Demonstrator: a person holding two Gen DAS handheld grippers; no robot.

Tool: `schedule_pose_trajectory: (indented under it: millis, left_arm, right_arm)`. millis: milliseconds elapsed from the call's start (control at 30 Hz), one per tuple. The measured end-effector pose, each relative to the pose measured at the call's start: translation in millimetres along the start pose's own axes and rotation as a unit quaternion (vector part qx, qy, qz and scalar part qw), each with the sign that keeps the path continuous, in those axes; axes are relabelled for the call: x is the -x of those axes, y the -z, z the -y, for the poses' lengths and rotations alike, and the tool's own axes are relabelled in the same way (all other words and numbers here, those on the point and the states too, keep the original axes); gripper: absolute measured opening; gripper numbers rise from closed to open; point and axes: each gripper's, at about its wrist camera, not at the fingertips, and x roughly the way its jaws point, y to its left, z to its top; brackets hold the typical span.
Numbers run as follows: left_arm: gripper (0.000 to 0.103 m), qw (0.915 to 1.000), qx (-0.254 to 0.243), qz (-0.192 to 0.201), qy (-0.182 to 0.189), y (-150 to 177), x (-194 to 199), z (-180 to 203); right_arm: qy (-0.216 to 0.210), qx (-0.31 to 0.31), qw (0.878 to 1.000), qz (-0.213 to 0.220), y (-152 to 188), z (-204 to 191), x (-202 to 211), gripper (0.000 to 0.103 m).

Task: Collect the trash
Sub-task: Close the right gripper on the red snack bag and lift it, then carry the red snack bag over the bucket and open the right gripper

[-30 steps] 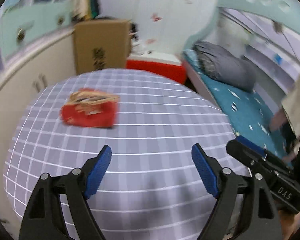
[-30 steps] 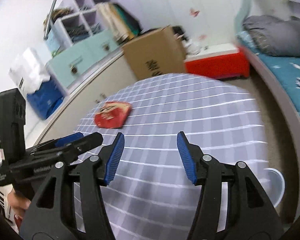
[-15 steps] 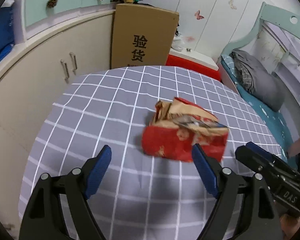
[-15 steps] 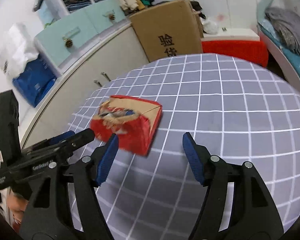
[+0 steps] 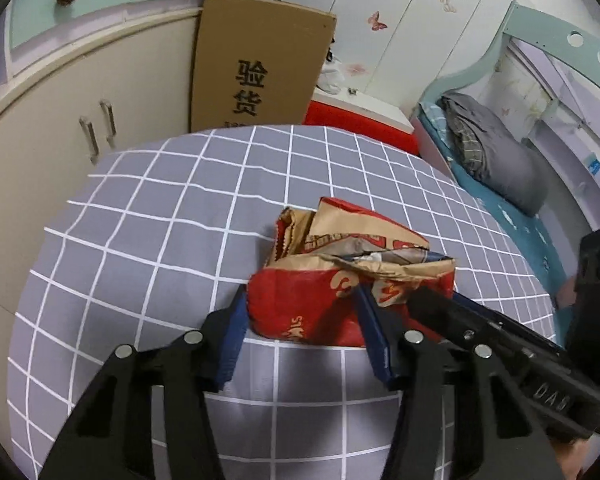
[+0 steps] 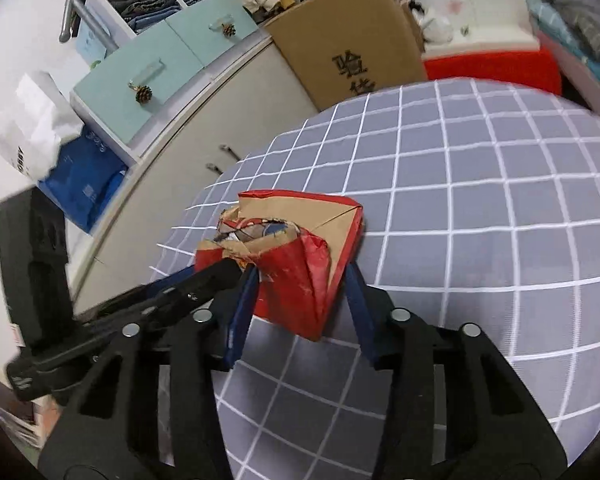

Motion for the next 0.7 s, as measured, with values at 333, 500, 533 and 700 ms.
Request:
schedule_pose_trajectory:
  millis: [333, 500, 533, 700]
  left_arm:
    - [0.044, 0.9989, -0.022, 0.041, 0.005, 9.9, 42.9, 47.7]
    - [0.044, 0.9965, -0.049, 0.065, 0.020, 18.7, 72.3, 97.2]
    - [0.044, 0.9958, -0.054, 0.070, 0.025, 21.3, 78.4, 109.2]
    - [0.044, 0.9905, -0.087, 0.093, 0.051, 39.1, 102.2, 179.4]
  right_arm:
    - [0.003, 0.026, 0.999, 0.037, 4.0, 5.2, 55.7, 0.036]
    - [0.004, 0.026, 0.997, 0.074, 8.2, 17.5, 110.2, 0.036]
    - [0.004, 0.023, 0.996, 0.083, 10.4, 23.4, 125.1, 0.036]
    - [0.014, 0.010, 0.992, 0.122, 27.0, 58.4, 195.7, 0.038]
